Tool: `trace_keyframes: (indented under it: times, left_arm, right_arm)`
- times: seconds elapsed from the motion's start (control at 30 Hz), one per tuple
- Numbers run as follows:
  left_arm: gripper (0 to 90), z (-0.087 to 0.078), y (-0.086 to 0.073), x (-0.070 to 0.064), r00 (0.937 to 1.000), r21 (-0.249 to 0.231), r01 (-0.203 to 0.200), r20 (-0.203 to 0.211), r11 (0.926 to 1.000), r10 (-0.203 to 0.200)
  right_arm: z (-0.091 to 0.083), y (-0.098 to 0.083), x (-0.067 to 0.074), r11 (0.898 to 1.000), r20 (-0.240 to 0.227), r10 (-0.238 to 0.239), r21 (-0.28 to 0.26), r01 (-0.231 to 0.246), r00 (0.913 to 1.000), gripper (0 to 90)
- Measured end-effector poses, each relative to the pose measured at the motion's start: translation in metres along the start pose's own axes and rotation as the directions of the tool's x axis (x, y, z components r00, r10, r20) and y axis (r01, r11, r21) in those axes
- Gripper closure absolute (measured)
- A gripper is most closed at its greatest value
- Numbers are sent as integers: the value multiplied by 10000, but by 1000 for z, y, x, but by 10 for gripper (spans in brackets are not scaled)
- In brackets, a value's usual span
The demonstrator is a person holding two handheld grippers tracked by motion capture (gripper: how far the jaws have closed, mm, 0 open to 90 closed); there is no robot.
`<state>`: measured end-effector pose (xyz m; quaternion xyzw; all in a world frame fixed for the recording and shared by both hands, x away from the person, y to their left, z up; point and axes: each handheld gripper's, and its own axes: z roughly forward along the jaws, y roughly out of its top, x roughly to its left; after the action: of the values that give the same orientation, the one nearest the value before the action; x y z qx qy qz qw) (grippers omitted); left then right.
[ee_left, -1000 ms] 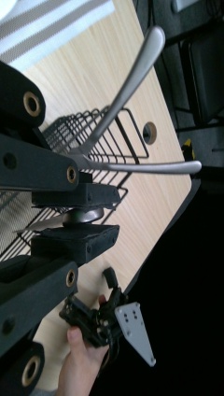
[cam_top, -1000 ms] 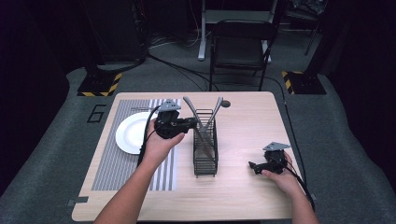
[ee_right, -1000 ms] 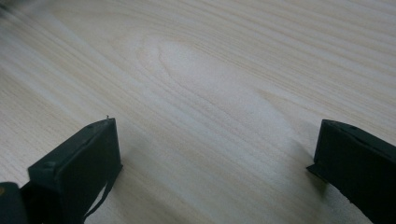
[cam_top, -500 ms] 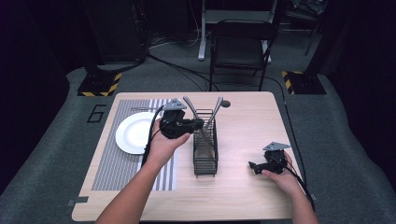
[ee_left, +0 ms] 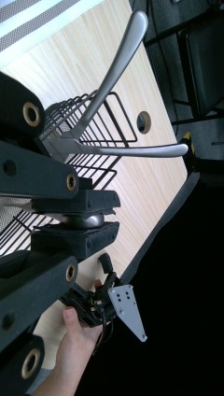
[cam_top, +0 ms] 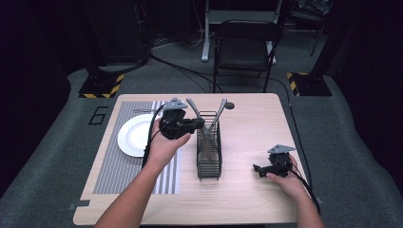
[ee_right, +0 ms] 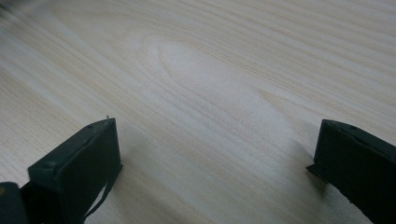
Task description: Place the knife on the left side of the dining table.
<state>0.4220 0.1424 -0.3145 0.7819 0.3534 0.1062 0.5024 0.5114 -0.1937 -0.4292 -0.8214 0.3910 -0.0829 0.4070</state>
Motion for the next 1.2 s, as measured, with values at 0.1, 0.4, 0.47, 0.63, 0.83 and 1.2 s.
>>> trace_keyframes:
  times: [0.1,0.4,0.47,0.63,0.83,1.2]
  left_arm:
    - [835,-3,3,-2,10000,-19,-30,-47,10000,30]
    - [835,-12,12,-8,9999,-58,-102,-85,9999,101]
    - [835,-14,14,-10,9999,-83,-70,-77,9999,70]
    - [835,-21,20,-12,10000,-164,-72,-27,9998,71]
    - [835,-29,27,-14,9999,-293,-77,-110,9995,74]
    - [835,-46,38,-15,9998,-582,-43,-184,9983,33]
  right_arm:
    - [0,0,0,10000,-40,-7,-2,7,10000,0]
    - [0,0,0,10000,-5,3,6,-3,10000,0]
    - [0,0,0,10000,5,21,13,-21,10000,0]
    - [0,0,0,10000,-54,-3,7,3,10000,0]
    - [0,0,0,10000,-9,7,13,-7,10000,0]
    - [0,0,0,10000,-11,-2,11,2,10000,0]
